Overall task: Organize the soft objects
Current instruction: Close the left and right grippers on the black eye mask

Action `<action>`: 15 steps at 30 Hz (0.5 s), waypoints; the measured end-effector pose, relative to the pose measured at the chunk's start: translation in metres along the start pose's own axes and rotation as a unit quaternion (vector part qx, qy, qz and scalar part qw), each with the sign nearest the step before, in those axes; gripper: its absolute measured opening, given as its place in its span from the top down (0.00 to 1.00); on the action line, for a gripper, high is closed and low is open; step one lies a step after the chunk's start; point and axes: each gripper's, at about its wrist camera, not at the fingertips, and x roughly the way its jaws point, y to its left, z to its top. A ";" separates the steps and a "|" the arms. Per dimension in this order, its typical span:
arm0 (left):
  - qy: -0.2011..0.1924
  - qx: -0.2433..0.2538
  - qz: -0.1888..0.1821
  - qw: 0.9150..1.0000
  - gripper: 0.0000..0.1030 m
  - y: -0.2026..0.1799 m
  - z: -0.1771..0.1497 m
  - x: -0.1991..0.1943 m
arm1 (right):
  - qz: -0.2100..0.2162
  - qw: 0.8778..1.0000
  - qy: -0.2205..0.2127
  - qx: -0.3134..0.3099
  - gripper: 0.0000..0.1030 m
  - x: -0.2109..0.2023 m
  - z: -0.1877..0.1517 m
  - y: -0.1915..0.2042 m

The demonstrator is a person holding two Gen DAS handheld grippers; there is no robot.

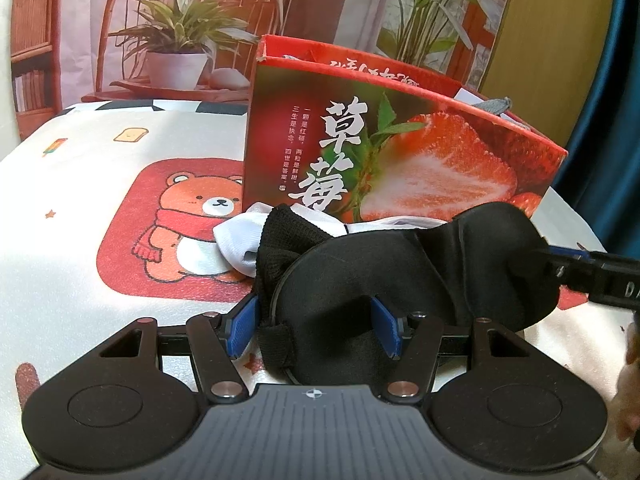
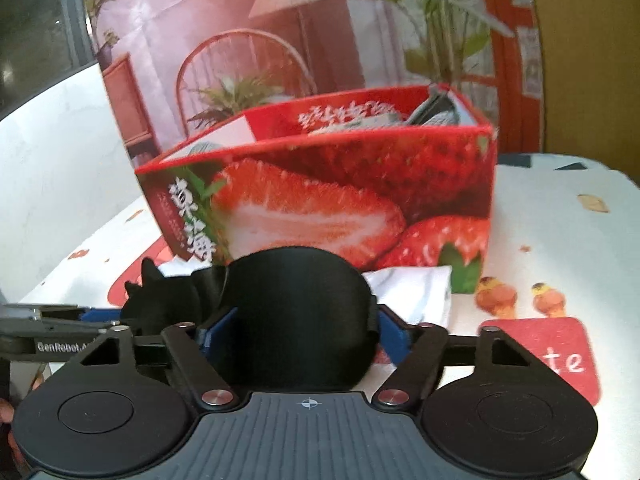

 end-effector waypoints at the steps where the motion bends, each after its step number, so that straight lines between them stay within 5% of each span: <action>1: 0.000 0.001 0.001 1.000 0.38 0.000 0.000 0.000 | -0.002 1.000 -0.004 0.004 0.42 -0.003 0.001 0.000; 7: 0.001 0.001 0.005 1.000 0.38 0.001 -0.001 -0.002 | -0.018 1.000 -0.025 0.005 0.71 -0.018 0.004 -0.004; 15: -0.009 -0.020 -0.011 1.000 0.39 0.006 0.004 -0.011 | -0.028 1.000 -0.011 0.009 0.80 -0.016 -0.006 -0.009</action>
